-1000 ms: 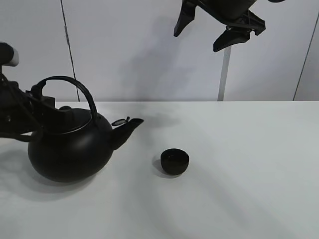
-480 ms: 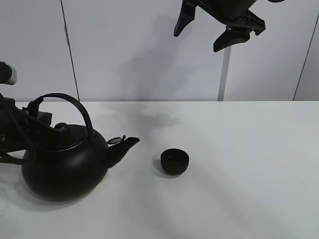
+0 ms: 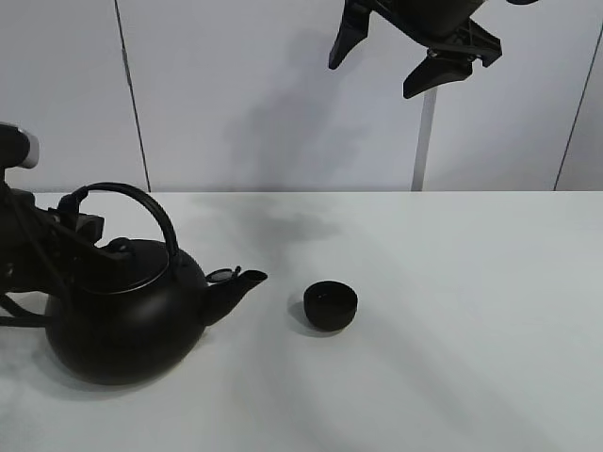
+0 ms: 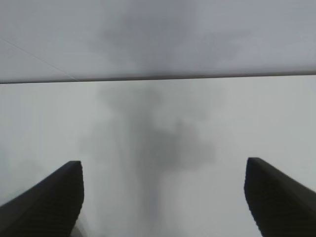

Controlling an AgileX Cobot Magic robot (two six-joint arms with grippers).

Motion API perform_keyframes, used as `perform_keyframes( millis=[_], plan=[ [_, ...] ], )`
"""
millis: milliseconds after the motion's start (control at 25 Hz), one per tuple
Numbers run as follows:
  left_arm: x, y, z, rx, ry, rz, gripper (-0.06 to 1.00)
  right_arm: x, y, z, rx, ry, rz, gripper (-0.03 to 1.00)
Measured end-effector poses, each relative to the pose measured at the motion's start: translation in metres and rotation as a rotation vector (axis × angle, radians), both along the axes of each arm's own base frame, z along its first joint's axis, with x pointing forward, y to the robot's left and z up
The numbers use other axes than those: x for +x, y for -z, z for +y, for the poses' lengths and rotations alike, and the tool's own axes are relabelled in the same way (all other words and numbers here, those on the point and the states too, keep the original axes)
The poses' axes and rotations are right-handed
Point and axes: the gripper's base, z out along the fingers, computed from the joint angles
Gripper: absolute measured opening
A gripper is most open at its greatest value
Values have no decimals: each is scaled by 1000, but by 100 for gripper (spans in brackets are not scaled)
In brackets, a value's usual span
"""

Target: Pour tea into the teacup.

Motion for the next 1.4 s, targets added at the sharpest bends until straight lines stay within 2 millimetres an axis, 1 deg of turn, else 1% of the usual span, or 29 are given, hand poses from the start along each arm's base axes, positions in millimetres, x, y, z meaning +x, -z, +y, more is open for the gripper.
perform_keyframes(
  millis=[160,400,520,920,1120,1400],
  plan=[
    [-1,0,-2,6,33,-4,9,0,0,0,0,0,0,61],
    [-1,1,-3,7,40,-6,9,0,0,0,0,0,0,61],
    [-1,0,-3,8,45,-7,11,0,0,0,0,0,0,61],
    [0,-7,-5,-18,52,-57,22,0,0,0,0,0,0,61],
    [0,-7,-5,-24,51,-56,28,0,0,0,0,0,0,61],
    [-7,-4,-2,-24,64,-30,39,0,0,0,0,0,0,61]
  ],
)
